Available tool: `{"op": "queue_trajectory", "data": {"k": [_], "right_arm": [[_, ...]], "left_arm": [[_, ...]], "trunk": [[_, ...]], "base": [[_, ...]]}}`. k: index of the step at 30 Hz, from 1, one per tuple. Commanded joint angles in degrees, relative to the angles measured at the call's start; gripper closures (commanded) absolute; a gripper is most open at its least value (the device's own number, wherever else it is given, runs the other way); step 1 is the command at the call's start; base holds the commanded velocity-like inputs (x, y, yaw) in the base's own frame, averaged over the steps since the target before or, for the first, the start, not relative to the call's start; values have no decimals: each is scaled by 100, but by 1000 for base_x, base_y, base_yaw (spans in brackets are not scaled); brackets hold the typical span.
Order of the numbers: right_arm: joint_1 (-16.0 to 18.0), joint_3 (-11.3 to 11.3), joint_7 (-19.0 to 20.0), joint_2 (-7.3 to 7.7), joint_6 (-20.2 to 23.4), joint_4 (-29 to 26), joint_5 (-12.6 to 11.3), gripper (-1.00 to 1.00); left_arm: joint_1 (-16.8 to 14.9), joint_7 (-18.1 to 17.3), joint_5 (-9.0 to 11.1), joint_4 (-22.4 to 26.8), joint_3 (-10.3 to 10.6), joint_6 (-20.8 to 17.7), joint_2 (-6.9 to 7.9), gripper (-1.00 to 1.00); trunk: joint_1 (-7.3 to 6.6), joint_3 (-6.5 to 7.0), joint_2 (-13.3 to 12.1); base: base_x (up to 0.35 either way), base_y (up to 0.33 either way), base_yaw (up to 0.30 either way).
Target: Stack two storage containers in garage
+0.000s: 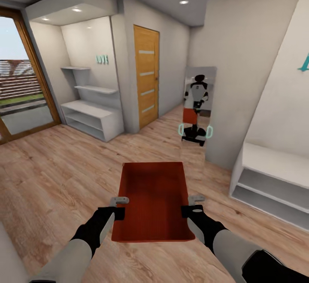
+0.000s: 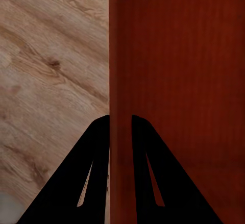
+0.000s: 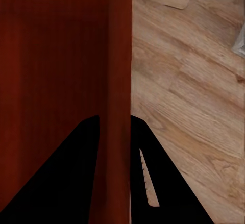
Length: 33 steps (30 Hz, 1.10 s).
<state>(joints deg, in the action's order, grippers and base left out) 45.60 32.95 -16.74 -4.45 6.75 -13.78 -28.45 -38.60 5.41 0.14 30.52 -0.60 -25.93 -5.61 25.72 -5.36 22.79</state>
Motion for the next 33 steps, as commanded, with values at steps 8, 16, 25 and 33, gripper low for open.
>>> {"op": "queue_trajectory", "data": {"k": [8, 16, 25, 33], "right_arm": [[2, 36, -48, 0, 37, 5, -108, 100], [2, 36, -48, 5, 37, 7, -108, 100], [2, 36, -48, 7, 43, 7, -108, 100], [2, 36, -49, 5, 41, 7, -108, 100]], "left_arm": [[-7, 56, -186, 22, -42, 326, -2, 100], [-7, 56, -189, 22, -45, 326, -2, 100], [-7, 56, -188, 23, -40, 324, -2, 100], [-7, 56, -187, 21, -43, 321, -2, 100]], "trunk": [[7, -13, 13], [7, -13, 13], [7, -13, 13], [7, -13, 13]], "base": [[322, 0, 269], [322, 0, 153], [322, 0, 5], [322, 0, 0]]}}
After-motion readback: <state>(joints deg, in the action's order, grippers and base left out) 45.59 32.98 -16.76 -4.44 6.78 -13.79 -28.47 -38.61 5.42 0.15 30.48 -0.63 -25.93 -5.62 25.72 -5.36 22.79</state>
